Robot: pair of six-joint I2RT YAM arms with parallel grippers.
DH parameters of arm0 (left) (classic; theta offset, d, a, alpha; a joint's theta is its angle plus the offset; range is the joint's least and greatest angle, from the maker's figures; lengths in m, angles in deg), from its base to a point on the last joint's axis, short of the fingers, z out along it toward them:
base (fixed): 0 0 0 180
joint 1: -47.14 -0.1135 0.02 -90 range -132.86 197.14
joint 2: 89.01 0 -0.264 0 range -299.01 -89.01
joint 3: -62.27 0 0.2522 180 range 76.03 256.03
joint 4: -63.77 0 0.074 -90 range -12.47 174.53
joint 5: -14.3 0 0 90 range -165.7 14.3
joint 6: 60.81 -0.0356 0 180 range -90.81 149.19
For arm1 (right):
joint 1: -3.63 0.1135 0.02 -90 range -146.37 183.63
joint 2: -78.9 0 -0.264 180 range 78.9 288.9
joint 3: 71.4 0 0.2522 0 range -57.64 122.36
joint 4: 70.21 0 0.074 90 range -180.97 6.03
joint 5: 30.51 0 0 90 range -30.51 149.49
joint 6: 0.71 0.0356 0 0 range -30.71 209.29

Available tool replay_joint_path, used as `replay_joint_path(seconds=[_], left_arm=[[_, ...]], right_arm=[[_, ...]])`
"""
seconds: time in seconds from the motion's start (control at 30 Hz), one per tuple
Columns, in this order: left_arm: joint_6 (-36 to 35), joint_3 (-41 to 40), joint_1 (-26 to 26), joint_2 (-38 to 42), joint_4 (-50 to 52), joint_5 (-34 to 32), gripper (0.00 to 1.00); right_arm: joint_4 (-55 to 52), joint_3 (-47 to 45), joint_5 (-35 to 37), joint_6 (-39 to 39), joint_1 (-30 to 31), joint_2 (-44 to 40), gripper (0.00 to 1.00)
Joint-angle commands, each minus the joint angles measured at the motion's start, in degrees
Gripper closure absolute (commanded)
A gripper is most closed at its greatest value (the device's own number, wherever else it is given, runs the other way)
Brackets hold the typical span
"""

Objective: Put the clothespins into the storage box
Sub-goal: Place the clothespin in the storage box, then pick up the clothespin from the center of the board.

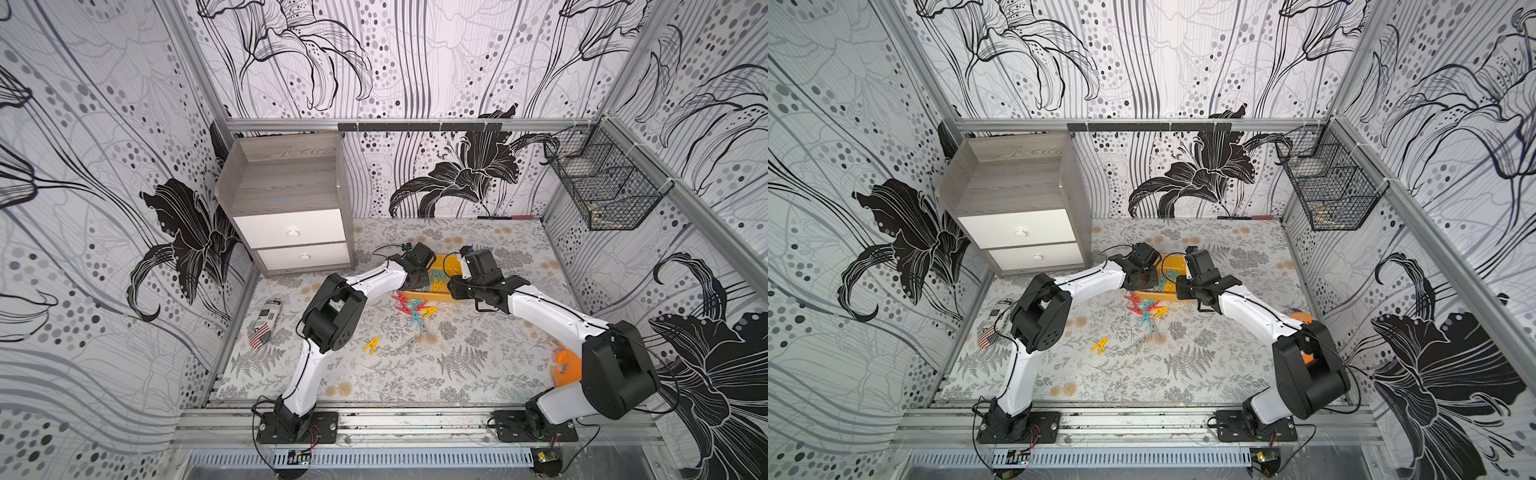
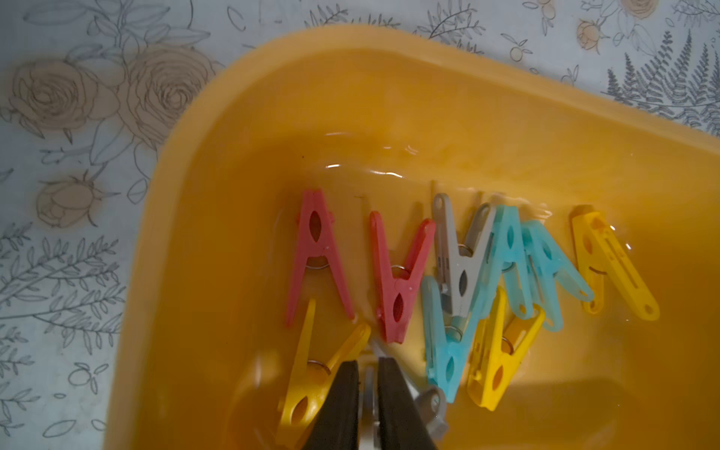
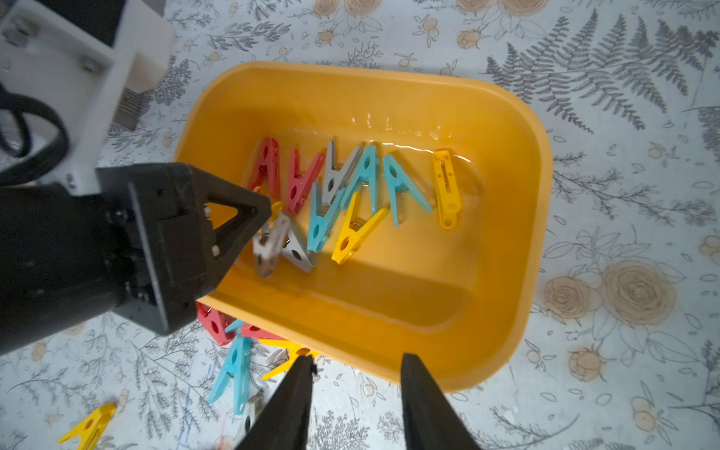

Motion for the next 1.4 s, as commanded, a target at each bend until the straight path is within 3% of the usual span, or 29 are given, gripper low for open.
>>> replay_joint_path(seconds=[0.0, 0.23, 0.43, 0.63, 0.83, 1.0, 1.37], left_arm=[[-0.78, 0.1, -0.51, 2.23, -2.13, 0.41, 0.81], [-4.23, -3.66, -0.97, 13.43, -0.46, -0.49, 0.7], [-6.78, -22.78, -1.13, 27.44, 1.64, 1.51, 0.61], [-2.77, -44.48, -0.8, 43.63, 2.99, 2.11, 0.57], [2.95, -54.29, 0.92, 53.86, 6.4, 1.54, 0.51], [4.77, -59.36, 1.79, 55.21, 4.91, 3.33, 0.47], [4.81, -60.96, 4.27, 48.24, -0.38, 4.55, 0.48]], right_arm=[[-2.44, -1.14, -2.28, 0.98, 2.09, -3.17, 0.57], [-4.26, -3.45, -0.28, 3.17, 8.66, -5.17, 0.58], [-3.46, -6.85, 3.26, 5.36, 9.16, -9.67, 0.57], [-4.85, -4.96, 5.71, 4.51, 9.16, -9.78, 0.57], [-4.12, -2.8, 4.98, 3.69, 9.18, -6.48, 0.56], [-3.13, -2.16, 4.75, 3.69, 9.17, -5.5, 0.56], [-3.53, -2.74, 5.09, 3.7, 9.16, -5.65, 0.56]])
